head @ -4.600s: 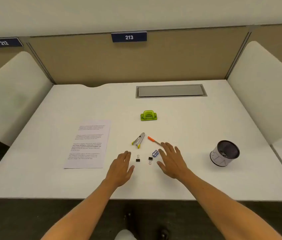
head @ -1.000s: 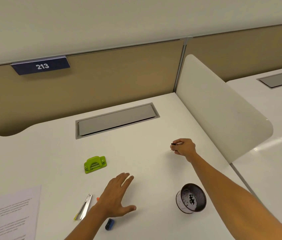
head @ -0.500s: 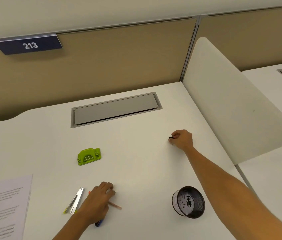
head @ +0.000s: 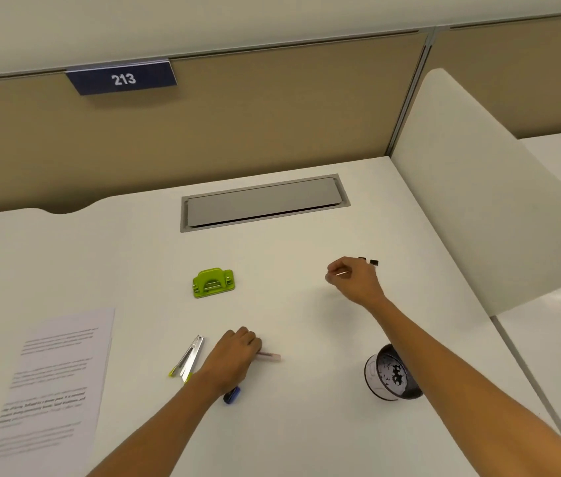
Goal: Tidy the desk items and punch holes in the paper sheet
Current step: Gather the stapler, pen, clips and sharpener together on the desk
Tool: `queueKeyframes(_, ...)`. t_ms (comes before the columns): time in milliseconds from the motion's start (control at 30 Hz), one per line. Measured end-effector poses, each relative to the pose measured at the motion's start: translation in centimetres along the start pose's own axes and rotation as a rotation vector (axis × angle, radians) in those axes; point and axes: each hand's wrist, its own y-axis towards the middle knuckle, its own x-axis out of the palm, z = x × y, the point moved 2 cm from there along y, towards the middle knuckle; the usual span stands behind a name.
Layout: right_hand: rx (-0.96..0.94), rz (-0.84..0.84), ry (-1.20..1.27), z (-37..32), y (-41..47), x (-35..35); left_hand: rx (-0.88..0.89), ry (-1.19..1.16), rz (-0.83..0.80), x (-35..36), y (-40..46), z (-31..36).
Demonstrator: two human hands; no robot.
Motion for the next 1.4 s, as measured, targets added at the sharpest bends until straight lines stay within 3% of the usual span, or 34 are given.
queueKeyframes(200,-0.167,-0.523,-0.257,-3.5,-5.3,8.4,-0.014,-0.032,0.100,-1.4,-1.2,-0.7)
queueKeyframes(333,-0.176,-0.656,-0.370,-4.2,-8.1,12.3,-0.006,-0.062,0.135,-2.1,-2.5,-2.1)
queueKeyframes(567,-0.199,-0.552,-0.465,-5.8,-10.2,15.5,0.033,-0.116,0.075,-1.2,-4.3,-4.5)
queueKeyframes(700,-0.178,-0.571,-0.551,-6.0,-11.5,17.2,0.035,-0.205,0.131,-0.7,-5.4,-5.1)
queueKeyframes(833,0.002,-0.534,-0.509,-4.8,-13.1,17.8,-0.175,-0.329,0.151,0.2,-7.2,-7.6)
queueKeyframes(1000,0.329,-0.259,-0.307,-3.7,-15.4,18.4,-0.531,-0.425,0.098,1.8,-9.1,-10.1)
queueKeyframes(1167,0.477,-0.099,-0.250,-3.9,-17.4,20.1,-0.655,-0.409,-0.014,2.7,-9.0,-9.3)
queueKeyframes(1400,0.481,0.027,-0.309,-5.3,-18.6,22.7,-0.726,-0.353,-0.096,3.1,-8.0,-8.5)
